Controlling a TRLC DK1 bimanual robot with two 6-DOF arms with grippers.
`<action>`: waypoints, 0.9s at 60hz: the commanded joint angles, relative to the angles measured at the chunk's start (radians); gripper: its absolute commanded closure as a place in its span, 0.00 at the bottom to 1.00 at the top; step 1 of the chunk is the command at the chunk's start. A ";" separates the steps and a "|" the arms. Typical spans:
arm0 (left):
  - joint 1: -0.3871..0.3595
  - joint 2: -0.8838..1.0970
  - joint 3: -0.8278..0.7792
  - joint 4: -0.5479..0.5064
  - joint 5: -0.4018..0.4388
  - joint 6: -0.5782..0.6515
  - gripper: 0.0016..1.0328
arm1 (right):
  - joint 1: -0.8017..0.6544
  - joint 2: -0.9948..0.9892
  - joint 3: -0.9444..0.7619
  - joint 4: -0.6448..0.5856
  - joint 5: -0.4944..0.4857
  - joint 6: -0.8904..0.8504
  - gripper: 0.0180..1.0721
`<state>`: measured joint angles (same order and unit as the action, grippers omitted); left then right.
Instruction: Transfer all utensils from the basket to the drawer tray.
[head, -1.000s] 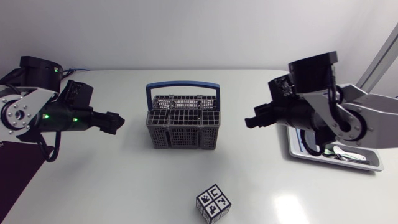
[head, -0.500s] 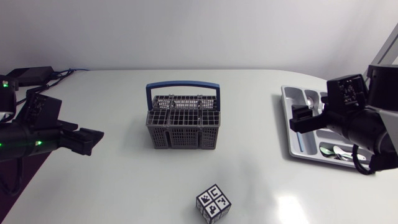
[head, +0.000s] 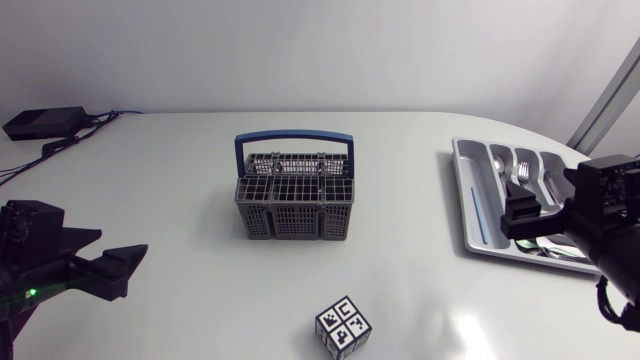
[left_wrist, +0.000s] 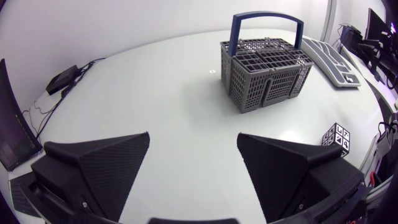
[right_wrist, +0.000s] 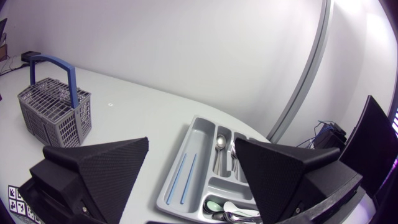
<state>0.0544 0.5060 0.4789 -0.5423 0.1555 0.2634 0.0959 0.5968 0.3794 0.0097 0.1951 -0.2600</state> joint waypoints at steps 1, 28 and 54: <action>0.018 -0.052 -0.045 0.001 0.006 0.014 0.05 | -0.009 -0.052 -0.045 0.021 0.007 -0.022 0.05; 0.071 -0.233 -0.145 -0.024 0.006 -0.004 0.05 | -0.046 -0.292 -0.195 0.008 -0.070 0.085 0.05; 0.082 -0.319 -0.224 0.042 -0.017 -0.015 0.05 | -0.087 -0.543 -0.347 -0.007 -0.173 0.229 0.05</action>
<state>0.1299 0.1997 0.3084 -0.4919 0.1486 0.2619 0.0204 0.0929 0.0738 0.0067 0.0376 -0.0799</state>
